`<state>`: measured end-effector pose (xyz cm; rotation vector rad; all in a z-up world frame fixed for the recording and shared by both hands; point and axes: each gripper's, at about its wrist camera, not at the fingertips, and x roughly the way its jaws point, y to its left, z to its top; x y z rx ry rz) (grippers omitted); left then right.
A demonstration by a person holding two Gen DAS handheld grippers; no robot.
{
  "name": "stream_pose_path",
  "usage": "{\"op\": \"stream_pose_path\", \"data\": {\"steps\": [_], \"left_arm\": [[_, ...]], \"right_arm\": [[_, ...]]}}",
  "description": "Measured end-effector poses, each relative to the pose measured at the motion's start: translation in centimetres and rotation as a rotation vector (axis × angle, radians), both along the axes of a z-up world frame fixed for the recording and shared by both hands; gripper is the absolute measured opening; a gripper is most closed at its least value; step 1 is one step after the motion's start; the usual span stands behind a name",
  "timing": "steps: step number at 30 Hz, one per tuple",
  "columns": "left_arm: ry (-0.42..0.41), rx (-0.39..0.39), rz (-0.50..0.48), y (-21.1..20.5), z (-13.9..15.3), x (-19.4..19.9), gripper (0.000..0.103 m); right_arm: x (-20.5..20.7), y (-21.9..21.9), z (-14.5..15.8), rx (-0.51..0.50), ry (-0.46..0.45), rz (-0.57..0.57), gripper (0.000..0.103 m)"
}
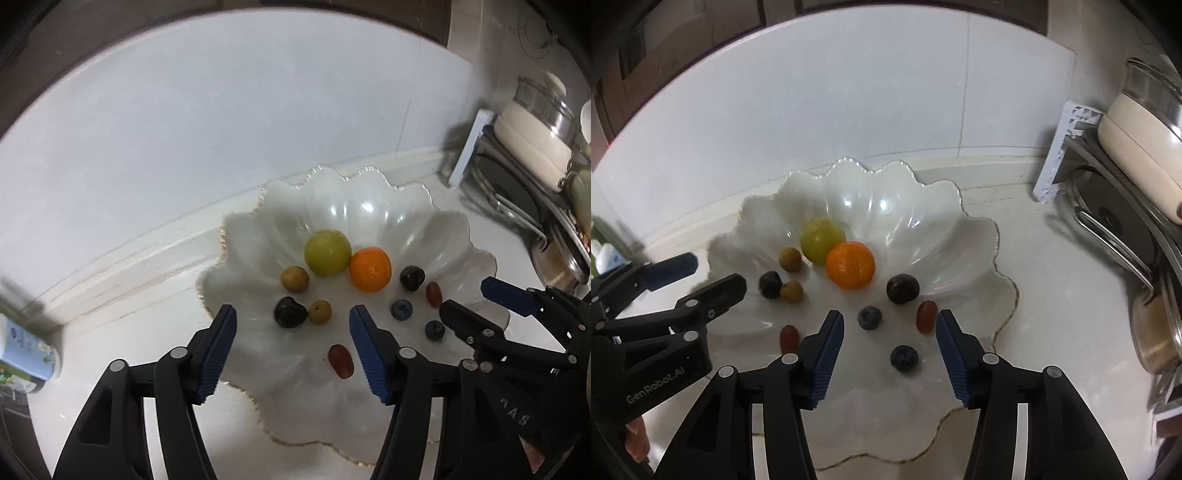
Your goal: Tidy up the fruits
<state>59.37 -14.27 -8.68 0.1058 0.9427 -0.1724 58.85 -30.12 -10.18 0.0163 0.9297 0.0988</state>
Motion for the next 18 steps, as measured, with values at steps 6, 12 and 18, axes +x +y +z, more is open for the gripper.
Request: {"op": "stream_pose_path", "data": {"steps": [6, 12, 18], "left_arm": [[-0.066, -0.006, 0.028, 1.6, 3.1, -2.0, 0.072], [-0.194, 0.017, 0.043, 3.3, 6.3, -6.1, 0.082], [-0.3, 0.012, 0.028, 4.7, 8.6, -11.5, 0.088]], "right_arm": [[-2.0, 0.1, 2.9, 0.01, -0.058, -0.027, 0.053], [-7.0, 1.4, 6.5, -0.026, -0.186, -0.074, 0.053], [-12.7, 2.8, 8.7, -0.025, -0.283, -0.103, 0.053]]}}
